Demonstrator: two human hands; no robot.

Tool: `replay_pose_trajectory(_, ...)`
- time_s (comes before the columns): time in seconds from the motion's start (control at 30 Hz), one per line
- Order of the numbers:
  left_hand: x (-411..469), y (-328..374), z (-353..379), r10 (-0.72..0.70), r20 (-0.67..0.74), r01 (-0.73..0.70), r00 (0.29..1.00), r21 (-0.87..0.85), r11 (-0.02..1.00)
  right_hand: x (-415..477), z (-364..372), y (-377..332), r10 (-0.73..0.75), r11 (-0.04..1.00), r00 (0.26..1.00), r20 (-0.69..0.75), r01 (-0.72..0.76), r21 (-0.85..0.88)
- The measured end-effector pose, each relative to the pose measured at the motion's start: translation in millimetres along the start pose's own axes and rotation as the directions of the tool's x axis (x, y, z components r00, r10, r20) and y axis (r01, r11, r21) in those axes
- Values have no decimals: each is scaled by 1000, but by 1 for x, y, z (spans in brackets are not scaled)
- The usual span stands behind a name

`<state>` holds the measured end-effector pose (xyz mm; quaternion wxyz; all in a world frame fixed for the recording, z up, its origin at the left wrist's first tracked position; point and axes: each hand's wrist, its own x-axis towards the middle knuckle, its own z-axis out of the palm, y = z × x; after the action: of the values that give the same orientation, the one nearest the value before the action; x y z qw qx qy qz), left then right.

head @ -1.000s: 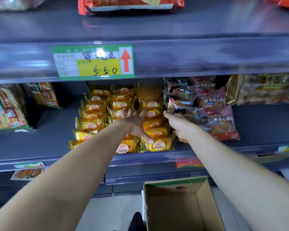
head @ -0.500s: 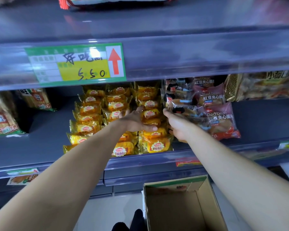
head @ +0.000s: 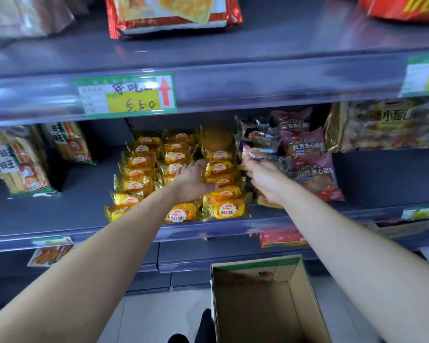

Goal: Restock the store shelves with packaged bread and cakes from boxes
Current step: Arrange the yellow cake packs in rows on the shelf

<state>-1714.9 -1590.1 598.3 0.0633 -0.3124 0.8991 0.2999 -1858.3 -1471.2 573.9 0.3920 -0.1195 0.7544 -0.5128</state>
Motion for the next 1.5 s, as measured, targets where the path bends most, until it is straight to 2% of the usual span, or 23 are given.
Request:
replay_pose_trajectory(0.13, -22, 24, 4, 17, -57, -29, 998, -218, 976, -16, -21, 1, -79, 995, 996, -32, 81, 60)
replay_pose_trajectory(0.3, -47, 64, 23, 23, -97, -57, 995, -370, 927, -32, -68, 11, -80, 989, 966, -246, 108, 104)
replay_pose_trajectory(0.4, -56, 84, 39, -18, -68, -16, 998, -470, 883, -40, -96, 20, -53, 990, 950, -308, 91, 110)
replay_pose_trajectory(0.5, -64, 100, 54, -59, -56, 18, 997, -557, 830, -50, -110, 32, -20, 992, 960, -280, 54, 114)
replay_pose_trajectory(0.7, -61, 108, 66, -105, -31, 65, 994, -607, 792, -58, -109, 44, 60, 990, 977, -202, -33, 135)
replay_pose_trajectory(1.03, -1, 99, 73, -149, 109, 177, 983, -787, 591, -28, -94, 51, 141, 924, 977, -159, -72, 376)
replay_pose_trajectory(1.17, 15, 96, 81, -152, 152, 214, 977, -752, 623, -18, -90, 51, 129, 915, 983, -128, -68, 399)
replay_pose_trajectory(1.27, 26, 95, 77, -193, 86, 196, 977, -707, 680, -6, -91, 50, 143, 940, 979, -143, -89, 329)
replay_pose_trajectory(1.4, 40, 99, 68, -264, -20, 164, 964, -739, 653, 5, -93, 45, 152, 958, 986, -73, -129, 254)
replay_pose_trajectory(1.5, 54, 108, 66, -300, -40, 167, 953, -758, 631, 23, -98, 46, 137, 952, 990, -28, -124, 280)
